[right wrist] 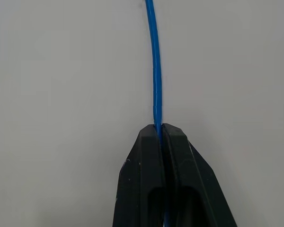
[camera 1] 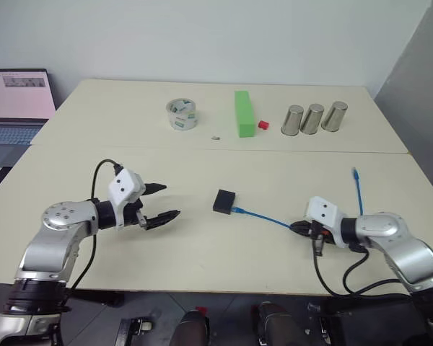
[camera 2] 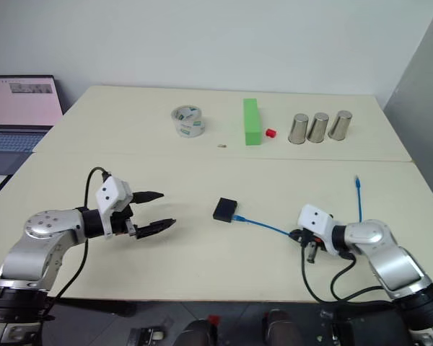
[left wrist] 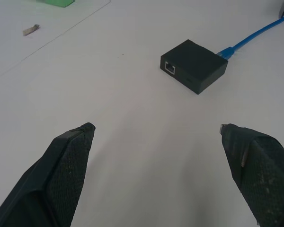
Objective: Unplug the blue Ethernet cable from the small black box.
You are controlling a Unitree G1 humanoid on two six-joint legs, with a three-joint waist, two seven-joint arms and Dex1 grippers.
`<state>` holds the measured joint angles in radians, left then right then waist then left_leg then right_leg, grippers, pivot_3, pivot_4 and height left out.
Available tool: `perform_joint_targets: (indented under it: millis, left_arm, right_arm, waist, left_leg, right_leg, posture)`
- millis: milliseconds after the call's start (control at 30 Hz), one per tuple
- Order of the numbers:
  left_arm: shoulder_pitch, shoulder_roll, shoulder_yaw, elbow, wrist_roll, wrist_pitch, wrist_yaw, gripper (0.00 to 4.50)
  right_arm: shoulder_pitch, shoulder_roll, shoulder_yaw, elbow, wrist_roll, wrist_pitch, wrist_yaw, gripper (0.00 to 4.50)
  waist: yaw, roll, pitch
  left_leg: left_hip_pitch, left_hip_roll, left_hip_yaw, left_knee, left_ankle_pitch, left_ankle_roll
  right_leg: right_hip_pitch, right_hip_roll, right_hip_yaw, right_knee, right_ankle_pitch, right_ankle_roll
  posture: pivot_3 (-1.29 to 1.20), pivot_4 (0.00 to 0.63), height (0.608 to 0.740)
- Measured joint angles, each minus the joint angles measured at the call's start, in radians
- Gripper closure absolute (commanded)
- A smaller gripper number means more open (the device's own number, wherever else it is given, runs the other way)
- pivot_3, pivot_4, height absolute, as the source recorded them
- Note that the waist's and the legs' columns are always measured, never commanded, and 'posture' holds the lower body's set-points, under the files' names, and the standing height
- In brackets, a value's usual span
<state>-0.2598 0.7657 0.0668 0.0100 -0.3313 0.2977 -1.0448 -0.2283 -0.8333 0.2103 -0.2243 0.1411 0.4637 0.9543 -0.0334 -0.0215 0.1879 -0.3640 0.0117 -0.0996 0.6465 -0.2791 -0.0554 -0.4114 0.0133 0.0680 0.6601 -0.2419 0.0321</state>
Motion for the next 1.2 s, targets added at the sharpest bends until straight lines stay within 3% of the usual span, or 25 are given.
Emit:
perform_joint_targets:
  millis: [200,367,567,767,867,1200]
  left_arm:
    - [-0.016,-0.007,-0.019,0.001,0.002,0.0,-0.006,0.0]
    - [-0.018,-0.01,-0.02,0.003,0.002,-0.001,-0.009,0.0]
    - [-0.012,-0.018,-0.021,-0.001,0.0,0.001,-0.011,0.0]
    - [-0.008,-0.018,-0.021,-0.001,0.0,0.001,-0.008,0.0]
    - [-0.008,-0.019,-0.021,-0.002,0.0,0.001,-0.004,0.0]
    - [-0.009,-0.032,-0.021,0.009,0.003,-0.002,0.03,0.0]
  right_arm:
    - [-0.011,0.074,-0.007,0.007,-0.001,0.003,-0.032,2.38]
    - [-0.099,0.209,0.023,0.006,0.028,0.074,-0.052,1.16]
    - [-0.22,0.387,0.11,0.133,-0.009,0.076,-0.126,1.16]
    - [-0.299,0.462,0.164,0.296,-0.052,0.027,-0.139,1.16]
    - [-0.318,0.465,0.167,0.339,-0.064,-0.006,-0.128,1.65]
    - [-0.323,0.444,0.215,0.336,-0.122,-0.098,-0.082,4.35]
  waist:
    - [-0.02,0.0,0.0]
    - [-0.024,0.0,0.0]
    - [-0.024,0.0,0.0]
    - [-0.018,0.0,0.0]
    - [-0.017,0.0,0.0]
    - [-0.02,0.0,0.0]
  left_leg:
    - [0.001,0.001,0.0,0.0,0.0,0.0]
    - [0.0,0.001,0.0,0.0,0.0,0.0]
    - [0.0,0.001,0.0,0.0,0.0,0.0]
    - [-0.001,0.0,0.001,0.0,0.0,0.0]
    - [-0.001,0.0,0.0,0.0,0.0,0.0]
    - [0.0,0.0,0.0,0.0,0.0,0.0]
  right_leg:
    - [-0.001,0.001,0.001,0.001,0.0,0.0]
    - [-0.001,0.001,0.001,0.002,0.0,0.0]
    - [-0.003,0.001,0.001,0.003,0.0,-0.001]
    - [-0.003,0.0,0.001,0.003,0.0,-0.001]
    - [-0.003,0.0,0.0,0.003,0.0,-0.001]
    - [-0.003,0.001,0.0,0.004,0.0,-0.001]
  posture:
    - [0.0,0.15,0.74]
    - [0.0,0.15,0.74]
    - [0.0,0.15,0.74]
    - [0.0,0.15,0.74]
    - [0.0,0.15,0.74]
    - [0.0,0.15,0.74]
